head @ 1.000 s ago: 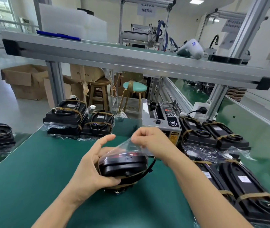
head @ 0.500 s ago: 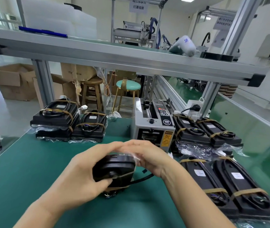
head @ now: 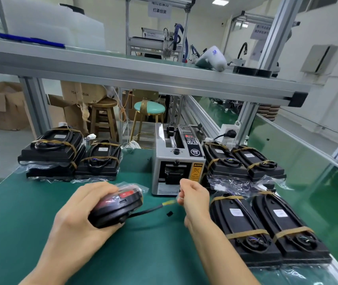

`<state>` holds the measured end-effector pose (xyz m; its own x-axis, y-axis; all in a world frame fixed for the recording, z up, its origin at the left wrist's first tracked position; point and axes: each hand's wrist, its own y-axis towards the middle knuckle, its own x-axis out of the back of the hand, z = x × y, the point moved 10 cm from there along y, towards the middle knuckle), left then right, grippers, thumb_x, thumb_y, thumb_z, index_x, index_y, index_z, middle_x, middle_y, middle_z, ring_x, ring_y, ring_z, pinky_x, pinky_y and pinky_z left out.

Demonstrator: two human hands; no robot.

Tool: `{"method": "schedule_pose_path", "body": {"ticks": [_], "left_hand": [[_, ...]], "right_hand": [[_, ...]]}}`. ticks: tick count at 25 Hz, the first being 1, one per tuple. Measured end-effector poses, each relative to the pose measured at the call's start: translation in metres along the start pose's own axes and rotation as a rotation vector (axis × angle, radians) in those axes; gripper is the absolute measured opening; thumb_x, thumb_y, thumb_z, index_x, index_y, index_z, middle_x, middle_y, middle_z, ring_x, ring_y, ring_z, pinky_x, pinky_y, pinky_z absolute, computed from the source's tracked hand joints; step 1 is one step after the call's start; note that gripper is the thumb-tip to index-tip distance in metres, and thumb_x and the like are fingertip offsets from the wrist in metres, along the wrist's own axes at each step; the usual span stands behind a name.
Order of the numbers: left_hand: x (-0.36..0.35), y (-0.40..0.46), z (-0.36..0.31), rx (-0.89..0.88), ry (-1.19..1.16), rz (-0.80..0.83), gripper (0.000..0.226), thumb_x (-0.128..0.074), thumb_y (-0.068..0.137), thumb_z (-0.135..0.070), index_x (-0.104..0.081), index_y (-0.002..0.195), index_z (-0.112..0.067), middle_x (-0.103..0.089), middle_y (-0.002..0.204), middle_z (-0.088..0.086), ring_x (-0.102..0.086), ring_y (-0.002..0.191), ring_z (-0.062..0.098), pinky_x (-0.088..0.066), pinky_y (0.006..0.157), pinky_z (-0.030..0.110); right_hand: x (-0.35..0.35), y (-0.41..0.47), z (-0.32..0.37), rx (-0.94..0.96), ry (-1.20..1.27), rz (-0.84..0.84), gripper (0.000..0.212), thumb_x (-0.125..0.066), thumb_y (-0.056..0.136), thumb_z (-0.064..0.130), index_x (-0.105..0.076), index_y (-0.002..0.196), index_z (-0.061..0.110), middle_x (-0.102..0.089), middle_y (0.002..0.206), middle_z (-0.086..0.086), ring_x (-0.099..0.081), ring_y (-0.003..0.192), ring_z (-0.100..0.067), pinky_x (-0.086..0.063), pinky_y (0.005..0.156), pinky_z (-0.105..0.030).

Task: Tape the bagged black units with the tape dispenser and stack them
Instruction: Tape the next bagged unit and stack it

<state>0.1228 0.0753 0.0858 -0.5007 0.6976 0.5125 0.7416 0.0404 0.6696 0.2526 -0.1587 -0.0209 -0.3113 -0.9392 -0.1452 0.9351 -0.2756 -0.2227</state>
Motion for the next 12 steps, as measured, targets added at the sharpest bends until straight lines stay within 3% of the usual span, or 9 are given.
{"method": "schedule_pose_path", "body": {"ticks": [4, 9, 12], "left_hand": [[-0.004, -0.002, 0.010, 0.090, 0.034, -0.004, 0.066, -0.093, 0.045, 0.000, -0.068, 0.105, -0.014, -0.060, 0.109, -0.008, -0.057, 0.100, 0.012, -0.039, 0.095, 0.018], [-0.002, -0.001, -0.005, -0.012, 0.010, -0.009, 0.052, -0.083, 0.051, -0.017, -0.069, 0.102, -0.014, -0.061, 0.105, -0.008, -0.056, 0.096, 0.007, -0.037, 0.092, 0.010], [0.002, -0.005, -0.002, -0.060, -0.038, 0.055, 0.052, -0.080, 0.050, -0.016, -0.071, 0.102, -0.013, -0.063, 0.107, -0.004, -0.059, 0.098, 0.010, -0.043, 0.089, 0.016]], "right_hand": [[-0.002, 0.008, 0.017, 0.046, -0.041, -0.068, 0.023, -0.059, 0.089, 0.007, -0.067, 0.070, 0.017, -0.049, 0.050, 0.002, -0.040, 0.046, -0.012, -0.041, 0.051, -0.025], [-0.007, 0.017, 0.027, 0.066, -0.190, -0.121, 0.029, -0.065, 0.085, 0.012, -0.065, 0.057, 0.022, -0.058, 0.061, 0.000, -0.046, 0.060, -0.020, -0.044, 0.064, -0.036], [-0.006, 0.021, 0.025, 0.042, -0.118, -0.132, 0.036, -0.058, 0.084, 0.006, -0.048, 0.050, 0.015, -0.049, 0.046, -0.002, -0.041, 0.048, -0.022, -0.037, 0.056, -0.033]]}}
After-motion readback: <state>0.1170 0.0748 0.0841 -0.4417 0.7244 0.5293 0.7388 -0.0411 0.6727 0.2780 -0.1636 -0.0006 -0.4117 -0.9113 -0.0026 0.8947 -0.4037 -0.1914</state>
